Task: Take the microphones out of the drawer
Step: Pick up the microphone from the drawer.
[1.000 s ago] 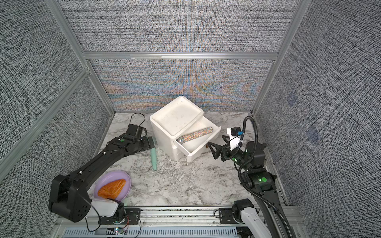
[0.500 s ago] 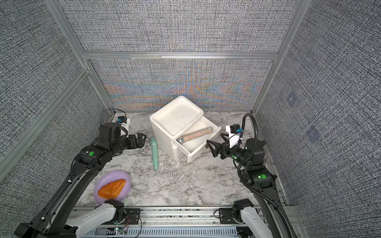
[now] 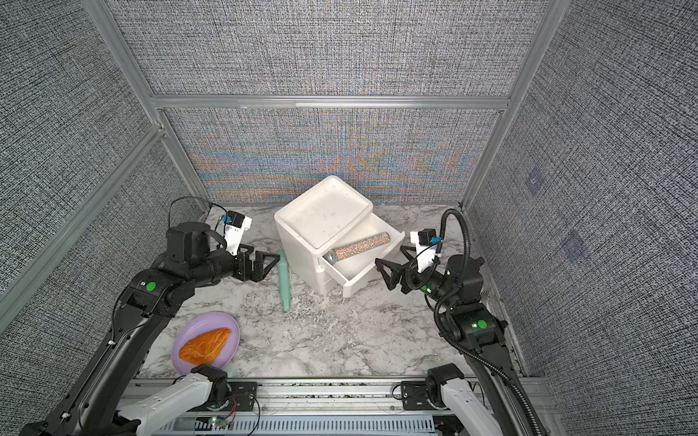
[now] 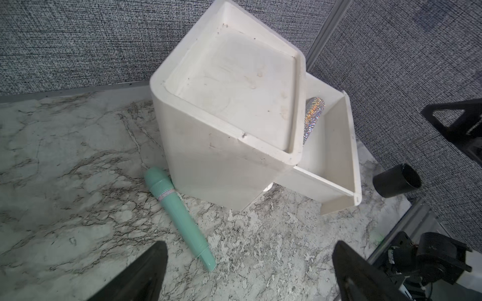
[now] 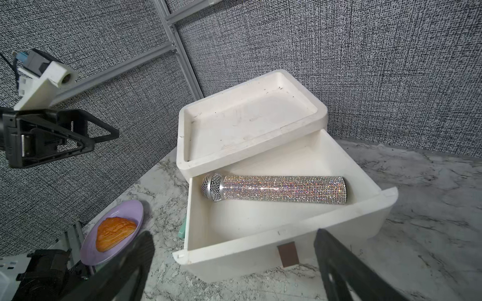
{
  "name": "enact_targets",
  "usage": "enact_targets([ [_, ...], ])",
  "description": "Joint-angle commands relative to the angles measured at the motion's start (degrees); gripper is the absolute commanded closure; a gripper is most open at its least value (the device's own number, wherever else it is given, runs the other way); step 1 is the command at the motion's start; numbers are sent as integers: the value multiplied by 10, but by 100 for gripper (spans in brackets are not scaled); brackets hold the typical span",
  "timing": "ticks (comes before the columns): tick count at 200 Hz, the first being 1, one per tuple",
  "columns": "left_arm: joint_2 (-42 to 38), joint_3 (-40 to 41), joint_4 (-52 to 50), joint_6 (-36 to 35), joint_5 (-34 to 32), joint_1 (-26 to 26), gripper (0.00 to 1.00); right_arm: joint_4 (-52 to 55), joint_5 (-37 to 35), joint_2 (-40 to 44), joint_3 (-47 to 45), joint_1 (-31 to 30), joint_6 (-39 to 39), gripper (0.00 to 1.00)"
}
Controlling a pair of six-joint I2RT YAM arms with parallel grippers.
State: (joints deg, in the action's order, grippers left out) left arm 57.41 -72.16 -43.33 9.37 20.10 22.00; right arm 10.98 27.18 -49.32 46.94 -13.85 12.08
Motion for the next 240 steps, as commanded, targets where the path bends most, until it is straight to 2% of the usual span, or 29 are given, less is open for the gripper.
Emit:
enact_targets([
  [1, -3, -10, 12, -21, 35, 2, 0, -4, -10, -3, -2, -4, 5, 2],
  [47, 29, -40, 15, -22, 42, 22, 0, 7, -18, -16, 3, -21, -2, 2],
  [84, 79, -83, 13, -35, 18, 64, 0, 33, -45, -21, 8, -37, -12, 2],
  [160, 187, -186, 6, -54, 6, 107, 0, 55, -95, 27, -25, -39, -13, 2],
  [219, 291, -261, 31, -54, 22, 169, 0, 91, -135, 52, -27, -40, -10, 2],
  [240, 336, -299, 28, -63, 22, 192, 3, 82, -134, 80, -38, -40, -1, 2],
])
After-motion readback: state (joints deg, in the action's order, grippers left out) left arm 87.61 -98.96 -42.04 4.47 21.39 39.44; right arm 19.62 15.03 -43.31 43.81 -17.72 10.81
